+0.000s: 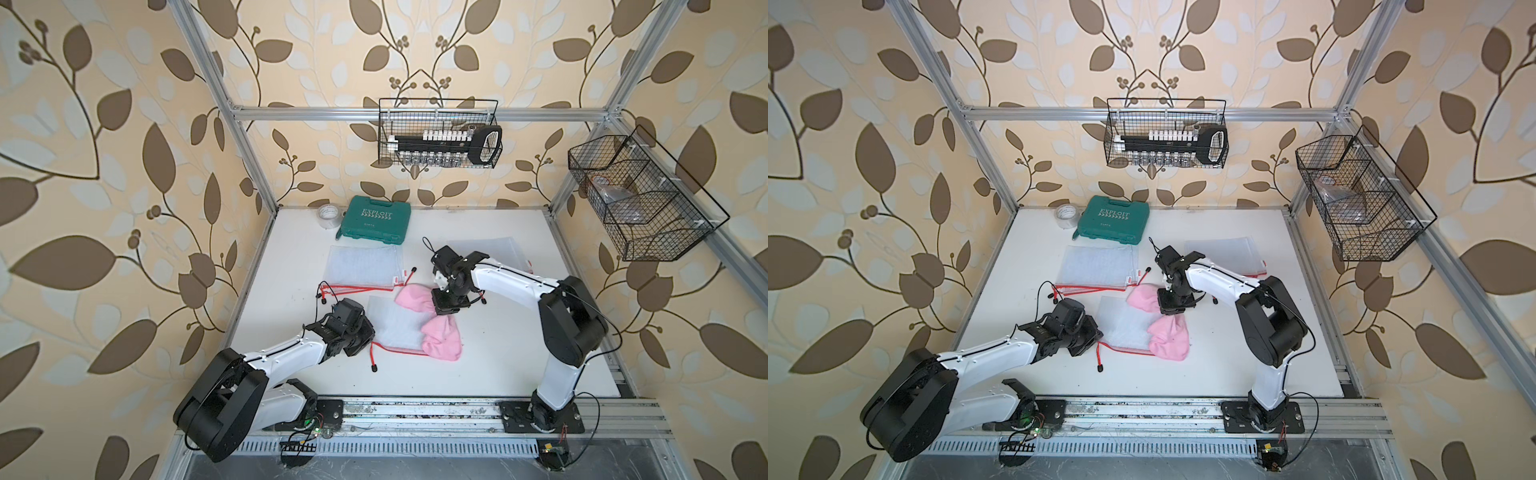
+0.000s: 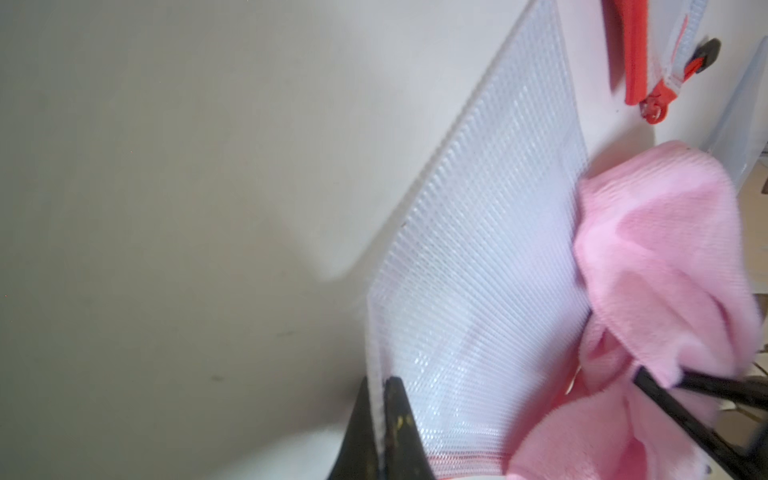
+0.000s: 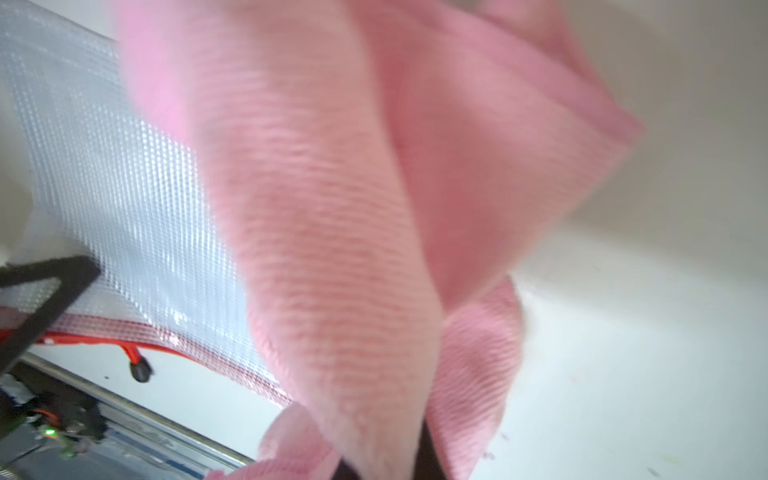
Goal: Wipe the document bag
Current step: Wipe the dirt from the document bag.
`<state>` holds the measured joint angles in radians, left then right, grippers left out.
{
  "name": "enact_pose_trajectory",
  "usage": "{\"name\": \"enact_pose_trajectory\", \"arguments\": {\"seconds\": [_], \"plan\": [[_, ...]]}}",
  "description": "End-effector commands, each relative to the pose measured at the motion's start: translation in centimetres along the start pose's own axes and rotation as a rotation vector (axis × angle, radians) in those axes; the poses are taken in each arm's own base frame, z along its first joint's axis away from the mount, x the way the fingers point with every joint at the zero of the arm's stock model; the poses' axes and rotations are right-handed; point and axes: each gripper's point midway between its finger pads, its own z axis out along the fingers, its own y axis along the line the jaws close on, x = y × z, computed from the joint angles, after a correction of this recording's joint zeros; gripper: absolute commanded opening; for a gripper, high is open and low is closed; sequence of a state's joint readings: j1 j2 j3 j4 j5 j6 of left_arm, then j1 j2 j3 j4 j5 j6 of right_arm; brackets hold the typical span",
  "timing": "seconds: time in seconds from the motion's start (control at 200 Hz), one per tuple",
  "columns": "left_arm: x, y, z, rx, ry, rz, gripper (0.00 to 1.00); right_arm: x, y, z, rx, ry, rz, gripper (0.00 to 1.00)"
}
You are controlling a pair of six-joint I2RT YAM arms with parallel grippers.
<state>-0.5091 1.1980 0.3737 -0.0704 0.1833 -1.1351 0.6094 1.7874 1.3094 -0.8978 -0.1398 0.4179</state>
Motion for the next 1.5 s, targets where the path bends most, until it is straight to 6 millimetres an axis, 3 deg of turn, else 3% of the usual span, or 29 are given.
{"name": "enact_pose_trajectory", "arguments": {"seconds": [0.0, 0.125, 0.2, 0.28, 0.345, 0.42, 0.485, 0.555, 0.635, 0.71, 0.785, 0.86, 0.915, 0.97, 1.04, 1.19, 1.27, 1.4, 1.5], "plan": [[-0.7, -0.8, -0.7, 0.007, -0.016, 0.022, 0.0, 1.1, 2.9, -1.9, 0.005, 0.019, -0.152, 0.0], [-0.8, -0.7, -0.8, 0.006, -0.015, 0.022, 0.0, 0.3, 13.0, -1.8, -0.332, 0.037, -0.25, 0.0], [-0.8, -0.8, -0.7, 0.008, -0.013, 0.02, 0.0, -0.1, 18.0, -1.2, -0.499, 0.048, -0.272, 0.0], [-0.8, -0.8, -0.7, 0.009, -0.013, 0.02, 0.0, -0.6, 20.8, 0.1, -0.628, 0.084, -0.227, 0.0], [-0.8, -0.8, -0.7, 0.013, -0.014, 0.016, 0.0, -0.4, 21.4, 2.0, -0.685, 0.131, -0.169, 0.0], [-0.8, -0.8, -0.8, 0.022, -0.02, 0.014, 0.0, 0.3, 20.3, 4.1, -0.687, 0.185, -0.102, 0.0], [-0.9, -0.8, -0.8, 0.027, -0.026, 0.014, 0.0, 1.1, 18.0, 6.1, -0.64, 0.228, -0.027, 0.0], [-1.0, -0.9, -0.8, 0.034, -0.027, 0.012, 0.0, 2.1, 14.5, 7.9, -0.562, 0.264, 0.039, 0.0], [-1.0, -1.1, -0.8, 0.039, -0.024, 0.012, 0.0, 3.4, 8.9, 9.1, -0.344, 0.272, 0.046, 0.0], [-1.3, -1.3, -1.0, 0.045, -0.03, 0.014, 0.0, 3.9, 3.6, 7.9, -0.119, 0.233, 0.021, 0.0], [-1.6, -1.4, -1.2, 0.048, -0.032, 0.019, 0.0, 4.1, -0.1, 5.4, 0.028, 0.182, 0.012, 0.0], [-1.8, -1.3, -1.5, 0.047, -0.028, 0.02, 0.0, 3.9, -1.9, 2.3, 0.124, 0.125, -0.017, 0.0], [-1.9, -1.3, -1.6, 0.048, -0.022, 0.014, 0.0, 3.4, -2.1, 0.3, 0.165, 0.089, -0.047, 0.0], [-2.0, -1.1, -1.8, 0.043, -0.018, 0.014, 0.0, 2.7, -0.9, -1.4, 0.151, 0.051, -0.087, 0.0], [-2.1, -1.0, -1.9, 0.037, -0.011, 0.015, 0.0, 1.4, 2.8, -2.7, 0.032, 0.019, -0.139, 0.0], [-2.1, -0.7, -2.1, 0.027, -0.004, 0.017, 0.0, -0.1, 14.7, -2.7, -0.279, 0.026, -0.29, 0.0], [-2.1, -0.7, -2.2, 0.026, -0.004, 0.017, 0.0, -0.4, 19.5, -1.6, -0.403, 0.063, -0.33, 0.0], [-2.3, -0.8, -2.3, 0.026, -0.01, 0.018, 0.0, -0.8, 22.3, 2.3, -0.565, 0.144, -0.237, 0.0], [-2.4, -0.7, -2.4, 0.039, -0.021, 0.007, 0.0, -0.1, 20.0, 5.4, -0.552, 0.201, -0.15, 0.0]]}}
